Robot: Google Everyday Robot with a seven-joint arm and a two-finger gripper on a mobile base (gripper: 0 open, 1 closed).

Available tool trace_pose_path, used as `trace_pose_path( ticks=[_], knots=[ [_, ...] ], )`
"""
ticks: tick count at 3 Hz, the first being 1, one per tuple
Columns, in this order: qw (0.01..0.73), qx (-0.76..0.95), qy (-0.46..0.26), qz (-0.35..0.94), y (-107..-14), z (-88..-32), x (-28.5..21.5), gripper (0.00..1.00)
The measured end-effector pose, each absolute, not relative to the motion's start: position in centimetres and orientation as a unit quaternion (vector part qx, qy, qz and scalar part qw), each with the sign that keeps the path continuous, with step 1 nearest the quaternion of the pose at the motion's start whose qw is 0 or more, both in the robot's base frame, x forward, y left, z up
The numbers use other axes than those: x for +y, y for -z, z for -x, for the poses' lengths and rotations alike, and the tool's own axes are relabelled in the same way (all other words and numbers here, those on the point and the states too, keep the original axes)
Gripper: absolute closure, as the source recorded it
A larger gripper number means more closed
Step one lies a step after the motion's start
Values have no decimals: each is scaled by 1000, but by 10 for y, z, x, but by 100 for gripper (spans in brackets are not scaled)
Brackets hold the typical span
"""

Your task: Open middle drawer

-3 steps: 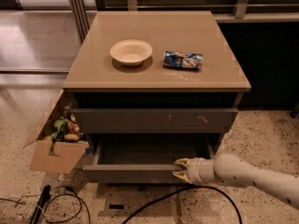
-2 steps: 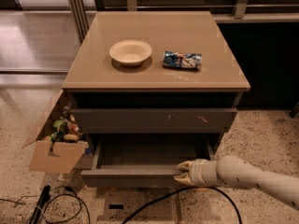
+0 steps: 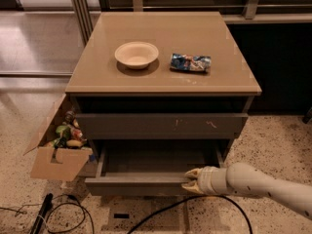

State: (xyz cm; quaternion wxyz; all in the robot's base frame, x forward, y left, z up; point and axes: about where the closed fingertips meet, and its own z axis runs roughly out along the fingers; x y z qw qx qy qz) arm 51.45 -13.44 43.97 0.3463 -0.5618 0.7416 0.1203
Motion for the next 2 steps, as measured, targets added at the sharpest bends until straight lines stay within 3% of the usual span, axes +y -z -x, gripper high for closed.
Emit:
trace_pose_path(
  ticks=[2],
  knots=[
    [346,742,-120,562,-440,-515,-134,35]
  ],
)
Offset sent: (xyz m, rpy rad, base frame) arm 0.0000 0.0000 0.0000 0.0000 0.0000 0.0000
